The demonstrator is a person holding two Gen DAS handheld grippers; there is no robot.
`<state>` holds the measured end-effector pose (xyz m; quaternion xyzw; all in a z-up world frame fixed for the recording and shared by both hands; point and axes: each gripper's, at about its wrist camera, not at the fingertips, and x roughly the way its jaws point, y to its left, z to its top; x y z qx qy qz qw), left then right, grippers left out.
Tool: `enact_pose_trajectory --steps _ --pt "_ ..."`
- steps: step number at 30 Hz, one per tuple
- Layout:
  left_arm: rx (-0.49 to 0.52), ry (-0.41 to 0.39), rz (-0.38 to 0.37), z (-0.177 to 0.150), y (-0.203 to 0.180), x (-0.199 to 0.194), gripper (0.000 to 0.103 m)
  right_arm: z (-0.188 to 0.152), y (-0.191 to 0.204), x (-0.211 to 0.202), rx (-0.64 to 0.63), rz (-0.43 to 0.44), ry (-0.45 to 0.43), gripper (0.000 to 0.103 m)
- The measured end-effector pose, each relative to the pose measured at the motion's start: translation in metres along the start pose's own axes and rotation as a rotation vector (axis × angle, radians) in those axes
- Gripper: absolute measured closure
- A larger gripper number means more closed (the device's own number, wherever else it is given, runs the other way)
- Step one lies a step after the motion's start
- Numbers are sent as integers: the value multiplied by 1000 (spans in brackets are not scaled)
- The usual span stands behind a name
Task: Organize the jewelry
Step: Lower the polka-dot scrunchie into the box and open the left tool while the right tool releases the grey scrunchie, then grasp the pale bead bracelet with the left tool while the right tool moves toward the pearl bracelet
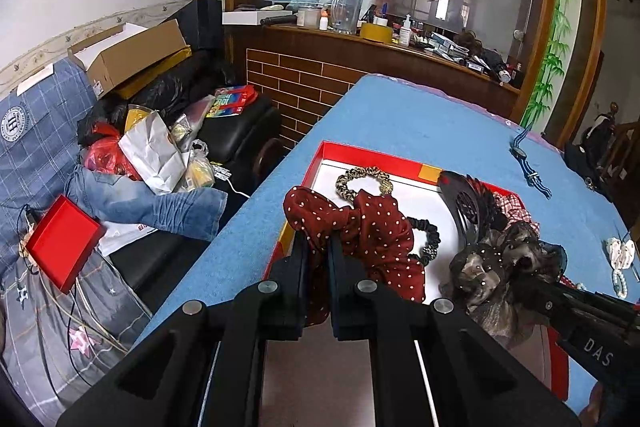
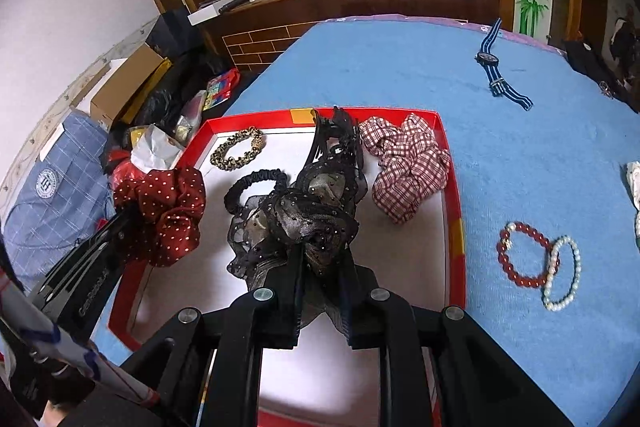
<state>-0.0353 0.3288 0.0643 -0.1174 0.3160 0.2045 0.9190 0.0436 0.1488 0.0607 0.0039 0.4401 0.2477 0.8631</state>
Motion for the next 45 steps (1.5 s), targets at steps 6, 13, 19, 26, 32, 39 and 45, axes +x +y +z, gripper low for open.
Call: enact_pose_trajectory --steps 6,13,19,26,32,39,45 --pt "-4 19 11 -2 0 16 95 1 -3 10 6 -14 -1 85" --pt "28 24 31 -5 -5 22 93 0 -5 18 15 -5 2 84" --pt "30 -9 57 -5 -6 17 70 -1 -9 8 8 -1 -22 58" --pt "60 -68 66 -5 -12 6 64 -3 -15 -22 12 11 -84 56" --pt "91 -141 82 -6 -19 -6 61 -10 -21 -47 21 17 -125 56" --pt "124 -175 111 -8 -26 -12 59 -18 -29 -63 41 20 -136 56" --pt "128 -185 127 -8 -27 -13 59 -28 -40 -73 61 7 -142 56"
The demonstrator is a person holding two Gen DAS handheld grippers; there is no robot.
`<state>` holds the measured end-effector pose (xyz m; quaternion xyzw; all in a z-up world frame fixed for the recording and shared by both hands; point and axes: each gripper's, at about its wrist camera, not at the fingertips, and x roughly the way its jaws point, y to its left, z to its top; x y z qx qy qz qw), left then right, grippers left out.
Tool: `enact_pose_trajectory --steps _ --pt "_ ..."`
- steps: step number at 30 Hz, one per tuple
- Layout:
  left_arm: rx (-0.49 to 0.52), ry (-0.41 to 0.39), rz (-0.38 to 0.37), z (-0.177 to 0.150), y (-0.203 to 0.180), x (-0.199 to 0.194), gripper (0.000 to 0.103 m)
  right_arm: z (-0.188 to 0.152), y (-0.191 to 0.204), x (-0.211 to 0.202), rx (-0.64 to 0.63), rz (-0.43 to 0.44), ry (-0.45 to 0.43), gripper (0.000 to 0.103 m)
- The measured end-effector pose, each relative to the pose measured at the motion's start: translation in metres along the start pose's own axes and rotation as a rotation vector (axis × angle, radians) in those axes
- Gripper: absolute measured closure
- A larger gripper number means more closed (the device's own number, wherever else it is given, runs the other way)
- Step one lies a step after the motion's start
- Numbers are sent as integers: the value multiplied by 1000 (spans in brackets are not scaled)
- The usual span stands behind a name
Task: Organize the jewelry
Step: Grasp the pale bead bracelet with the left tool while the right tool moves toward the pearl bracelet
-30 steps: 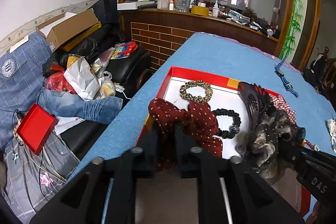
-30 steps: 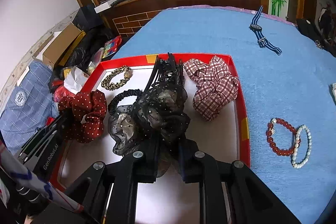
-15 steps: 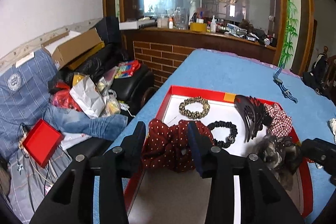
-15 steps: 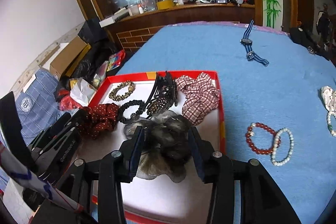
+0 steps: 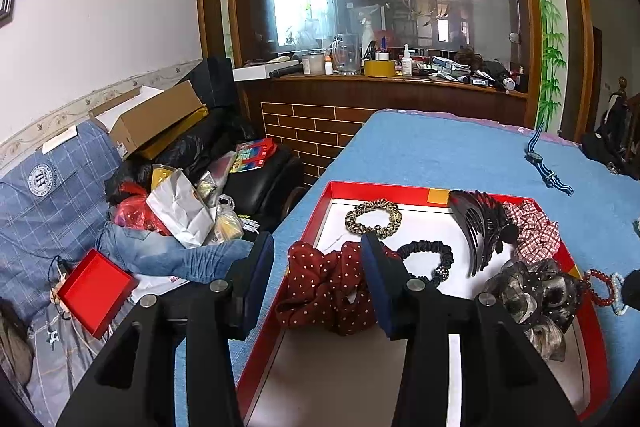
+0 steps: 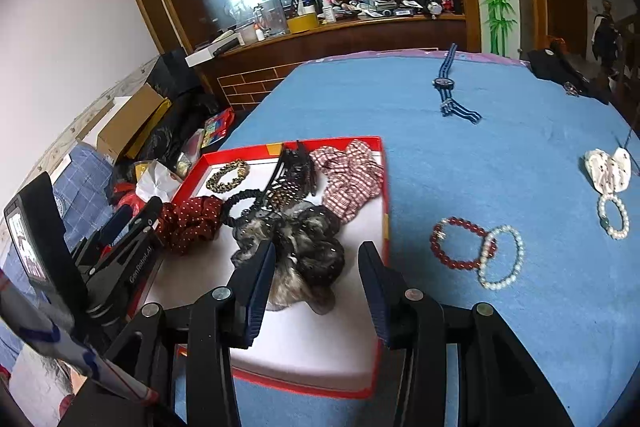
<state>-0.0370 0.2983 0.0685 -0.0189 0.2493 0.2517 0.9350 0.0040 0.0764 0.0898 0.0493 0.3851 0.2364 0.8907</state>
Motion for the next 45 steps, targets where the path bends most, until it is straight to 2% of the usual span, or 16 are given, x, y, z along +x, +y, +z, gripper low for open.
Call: enact_pose_trajectory --steps 11,16,18,21,27,29,31,36,38,43,45 --pt "8 10 -1 -1 -7 -4 59 -12 -43 -28 71 -48 -18 56" --pt "20 7 -12 1 -13 -19 57 -16 -69 -45 112 -78 -35 56" --pt "13 16 -41 5 -15 -28 53 -19 -85 -53 136 -103 -45 56" --pt "29 43 -95 11 -24 -42 53 -22 -112 -65 189 -135 -61 56" --pt "65 101 -260 21 -55 -69 53 -34 -175 -86 327 -237 -80 56" --pt "98 145 -317 22 -72 -72 53 -41 -195 -90 373 -274 -73 57" --pt "125 212 -421 24 -94 -74 53 -49 -214 -92 409 -311 -62 57" --pt "208 342 -596 22 -158 -73 56 -65 -242 -93 453 -328 -51 57" --pt "249 394 -604 21 -186 -65 67 -69 -248 -93 464 -320 -49 57" --pt "282 551 -644 13 -243 -29 75 -76 -256 -92 465 -318 -53 57" --pt "291 584 -645 7 -258 -18 81 -78 -260 -92 482 -300 -48 57"
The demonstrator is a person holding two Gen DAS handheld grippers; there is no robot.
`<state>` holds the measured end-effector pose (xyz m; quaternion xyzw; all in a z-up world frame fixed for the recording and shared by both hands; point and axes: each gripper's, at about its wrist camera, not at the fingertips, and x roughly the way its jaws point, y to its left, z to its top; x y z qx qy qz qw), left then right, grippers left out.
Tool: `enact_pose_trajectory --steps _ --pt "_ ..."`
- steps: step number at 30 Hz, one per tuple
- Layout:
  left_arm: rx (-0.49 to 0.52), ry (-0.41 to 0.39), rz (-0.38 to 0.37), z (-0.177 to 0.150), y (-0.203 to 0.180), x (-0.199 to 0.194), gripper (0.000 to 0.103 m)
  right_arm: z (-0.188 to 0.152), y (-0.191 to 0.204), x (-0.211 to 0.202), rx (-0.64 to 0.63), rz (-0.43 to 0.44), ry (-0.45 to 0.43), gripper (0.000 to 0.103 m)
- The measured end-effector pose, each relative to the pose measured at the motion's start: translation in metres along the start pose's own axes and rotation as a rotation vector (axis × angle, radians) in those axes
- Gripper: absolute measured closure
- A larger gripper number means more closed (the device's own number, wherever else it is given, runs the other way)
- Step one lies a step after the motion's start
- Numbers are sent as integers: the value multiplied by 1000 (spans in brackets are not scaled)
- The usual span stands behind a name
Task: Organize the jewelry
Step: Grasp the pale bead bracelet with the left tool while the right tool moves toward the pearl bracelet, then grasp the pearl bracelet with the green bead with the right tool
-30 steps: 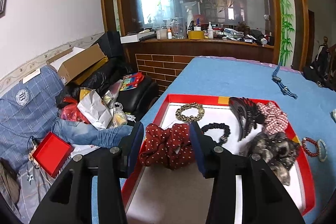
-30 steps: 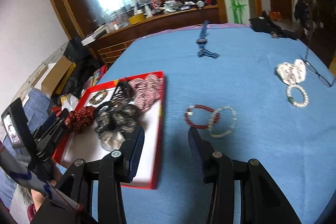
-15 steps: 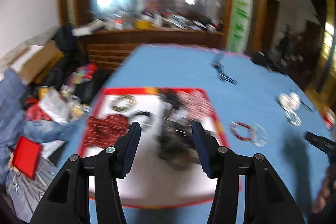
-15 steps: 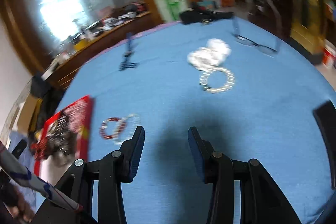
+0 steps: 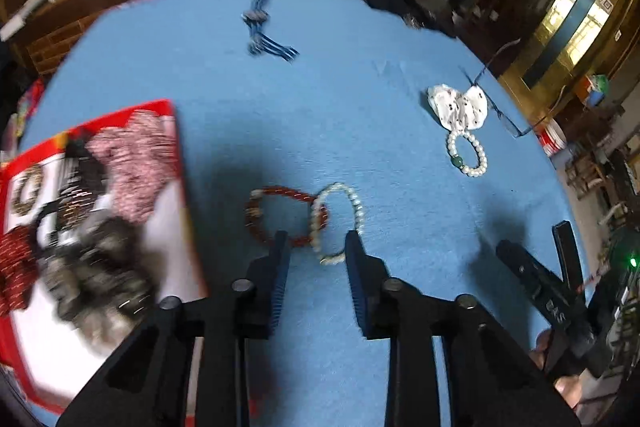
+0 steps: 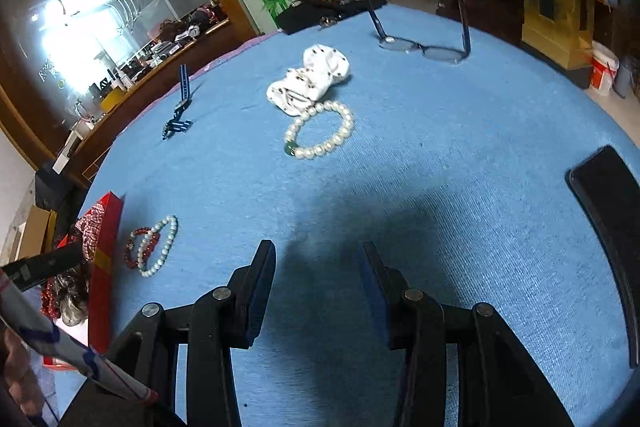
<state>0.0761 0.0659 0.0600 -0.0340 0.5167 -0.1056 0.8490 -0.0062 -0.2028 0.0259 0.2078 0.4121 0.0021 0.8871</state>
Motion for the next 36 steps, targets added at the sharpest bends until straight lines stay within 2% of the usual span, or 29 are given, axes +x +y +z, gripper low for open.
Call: enact_pose_trajectory --steps 1,3,6,13,15,19,25,28,32,34,36 --pt "-5 15 20 3 -1 9 82 1 -2 1 5 6 4 57" --pt "-18 33 5 8 -1 20 82 0 -3 1 8 15 9 57" --pt "-32 45 27 14 1 31 83 0 0 2 0 24 10 57" --pt "-41 80 24 17 4 50 92 0 4 3 -13 36 14 57" --pt "-47 93 12 16 6 54 98 0 4 3 -13 34 14 57" --pt "-52 83 2 16 6 55 98 0 5 4 -14 26 11 57" --pt "-16 2 -40 11 -4 14 98 11 -2 -2 15 33 41 57" --pt "15 -30 -74 8 -15 -5 98 38 -5 -8 9 -40 32 57" --pt "57 -62 -113 0 -32 -26 98 76 -10 6 11 -95 77 57" --pt "71 -73 -127 -4 -38 -34 98 90 -11 24 4 -117 118 68" --pt "79 -78 -135 -7 -41 -38 98 100 -12 44 3 -138 163 72"
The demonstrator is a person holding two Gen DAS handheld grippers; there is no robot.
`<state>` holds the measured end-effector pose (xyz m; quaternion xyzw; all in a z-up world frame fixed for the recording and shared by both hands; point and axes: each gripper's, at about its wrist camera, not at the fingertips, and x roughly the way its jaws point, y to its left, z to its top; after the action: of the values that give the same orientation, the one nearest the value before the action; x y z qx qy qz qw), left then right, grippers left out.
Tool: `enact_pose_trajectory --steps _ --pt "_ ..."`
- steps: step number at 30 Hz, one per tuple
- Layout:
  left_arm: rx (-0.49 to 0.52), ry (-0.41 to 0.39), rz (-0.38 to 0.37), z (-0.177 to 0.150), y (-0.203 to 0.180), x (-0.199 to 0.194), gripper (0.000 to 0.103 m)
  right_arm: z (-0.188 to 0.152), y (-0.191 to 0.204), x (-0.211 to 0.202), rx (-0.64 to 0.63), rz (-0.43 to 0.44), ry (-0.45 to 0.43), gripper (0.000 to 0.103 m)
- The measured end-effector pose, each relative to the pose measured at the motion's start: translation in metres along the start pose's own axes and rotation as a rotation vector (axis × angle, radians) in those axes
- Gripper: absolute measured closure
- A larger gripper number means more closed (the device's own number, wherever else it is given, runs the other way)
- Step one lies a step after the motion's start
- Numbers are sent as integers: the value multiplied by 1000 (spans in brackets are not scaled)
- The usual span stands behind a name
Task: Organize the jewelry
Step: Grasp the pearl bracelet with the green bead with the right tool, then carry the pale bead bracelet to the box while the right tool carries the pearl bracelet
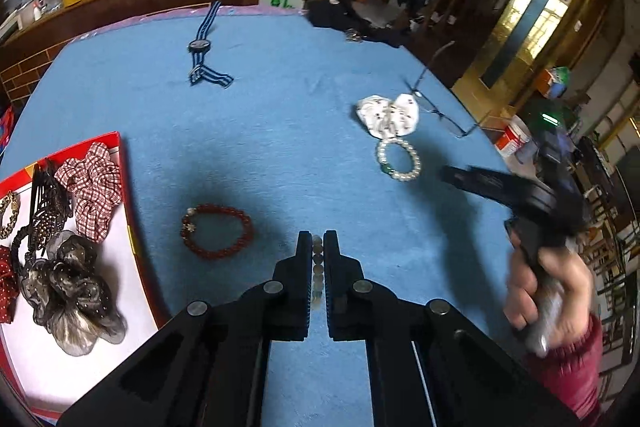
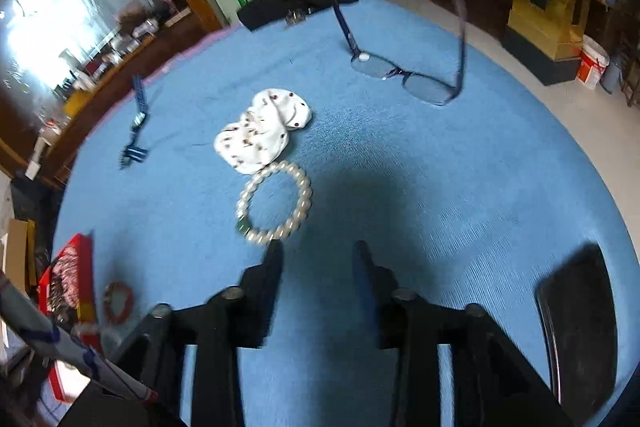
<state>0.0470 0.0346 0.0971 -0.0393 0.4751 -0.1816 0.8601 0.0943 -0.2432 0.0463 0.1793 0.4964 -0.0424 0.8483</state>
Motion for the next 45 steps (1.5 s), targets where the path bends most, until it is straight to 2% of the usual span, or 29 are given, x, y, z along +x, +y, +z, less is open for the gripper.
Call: enact_pose_trajectory --steps 1,7,12,17,20,23,27,30,31,36,45 --pt "0 -2 -4 -1 -1 -2 98 4 1 6 -3 -17 8 76" --pt "-8 -4 -8 -6 1 -6 98 21 10 33 -26 -88 32 76" --pt "-16 1 -17 -6 5 -3 98 31 17 41 -52 -146 45 76" --pt "-18 5 -22 -7 6 0 98 34 20 32 -50 -115 30 76" --pt "-20 7 -26 -7 6 3 98 35 22 33 -47 -85 52 76" --pt "-26 11 -27 -7 7 6 98 34 24 41 -57 -114 62 76" --pt "-31 13 -27 -7 9 7 98 36 24 47 -60 -109 65 76" --pt "-32 15 -29 -8 10 9 98 35 32 50 -114 -123 59 93" --pt "-31 16 -28 -8 9 10 98 34 34 49 -126 -132 55 93" --pt "-26 18 -23 -8 8 11 98 30 32 38 -117 -104 45 94" --pt "-19 -1 -15 -6 3 2 98 6 37 -30 -132 -6 -45 93"
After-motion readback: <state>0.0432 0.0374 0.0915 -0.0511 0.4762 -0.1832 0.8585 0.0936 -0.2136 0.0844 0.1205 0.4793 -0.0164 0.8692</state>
